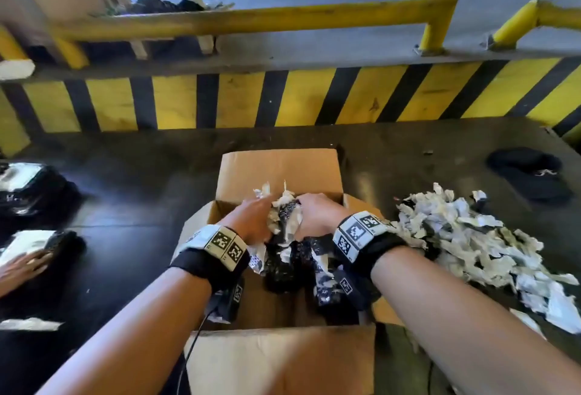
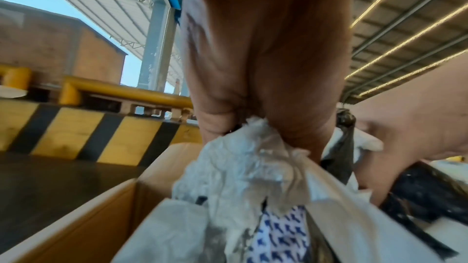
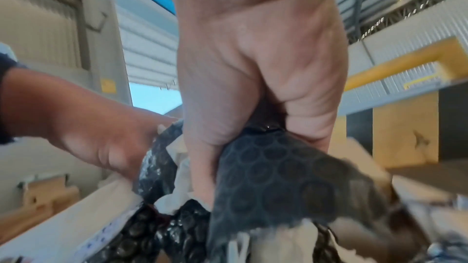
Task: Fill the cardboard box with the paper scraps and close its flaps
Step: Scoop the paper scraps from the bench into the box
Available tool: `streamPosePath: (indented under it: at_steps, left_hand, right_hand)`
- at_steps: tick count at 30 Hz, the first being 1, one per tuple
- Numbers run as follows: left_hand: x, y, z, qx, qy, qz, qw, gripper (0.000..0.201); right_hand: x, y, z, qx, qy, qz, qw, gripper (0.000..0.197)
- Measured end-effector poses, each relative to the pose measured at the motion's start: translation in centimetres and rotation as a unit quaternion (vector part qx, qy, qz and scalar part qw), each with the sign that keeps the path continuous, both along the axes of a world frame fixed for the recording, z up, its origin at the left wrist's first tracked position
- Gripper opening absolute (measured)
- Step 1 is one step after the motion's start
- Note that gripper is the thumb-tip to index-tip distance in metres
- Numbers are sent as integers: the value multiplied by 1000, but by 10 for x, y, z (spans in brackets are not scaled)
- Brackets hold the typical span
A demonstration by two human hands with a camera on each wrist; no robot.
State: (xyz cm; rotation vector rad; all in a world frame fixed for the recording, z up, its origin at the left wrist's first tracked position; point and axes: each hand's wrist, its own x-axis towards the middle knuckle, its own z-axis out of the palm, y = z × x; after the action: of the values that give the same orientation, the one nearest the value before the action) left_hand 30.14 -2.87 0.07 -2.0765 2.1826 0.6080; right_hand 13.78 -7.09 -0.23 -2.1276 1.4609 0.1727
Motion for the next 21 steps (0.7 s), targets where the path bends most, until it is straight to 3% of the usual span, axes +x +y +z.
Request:
streamPosePath:
  at_steps: [3, 7, 9, 11, 13, 15, 18, 19, 21]
  left_hand:
    - [25, -8, -51, 37, 13, 23, 999, 62]
    - [52, -26, -112, 143, -31, 26, 989, 124]
    - [61, -39, -124, 175, -49, 14, 983, 135]
    - [66, -52, -131, 196, -16, 19, 980, 130]
    - [66, -53, -138, 215, 6, 16, 976, 114]
    - [69, -48, -169, 238, -3, 12, 971, 98]
    - [79, -40, -213, 251, -34, 30, 967, 92]
    - [78, -42, -211, 262, -36, 30, 964, 93]
    - [69, -50, -184, 269, -19, 39, 962, 78]
  right_hand:
    - [28, -8, -42, 46, 58, 29, 997, 87]
    - [39, -26, -83, 93, 138, 84, 982, 109]
    - [40, -41, -93, 110, 143, 90, 979, 115]
    - [41, -56, -98, 147, 118, 89, 978, 106]
    - [46, -59, -103, 170, 131, 93, 972, 82]
    - [45, -59, -122, 168, 165, 87, 968, 67]
    - [30, -73, -203, 150, 222, 95, 959, 73]
    - [28, -75, -209, 147, 232, 107, 955, 72]
    - [34, -75, -183, 149, 224, 116, 956, 48]
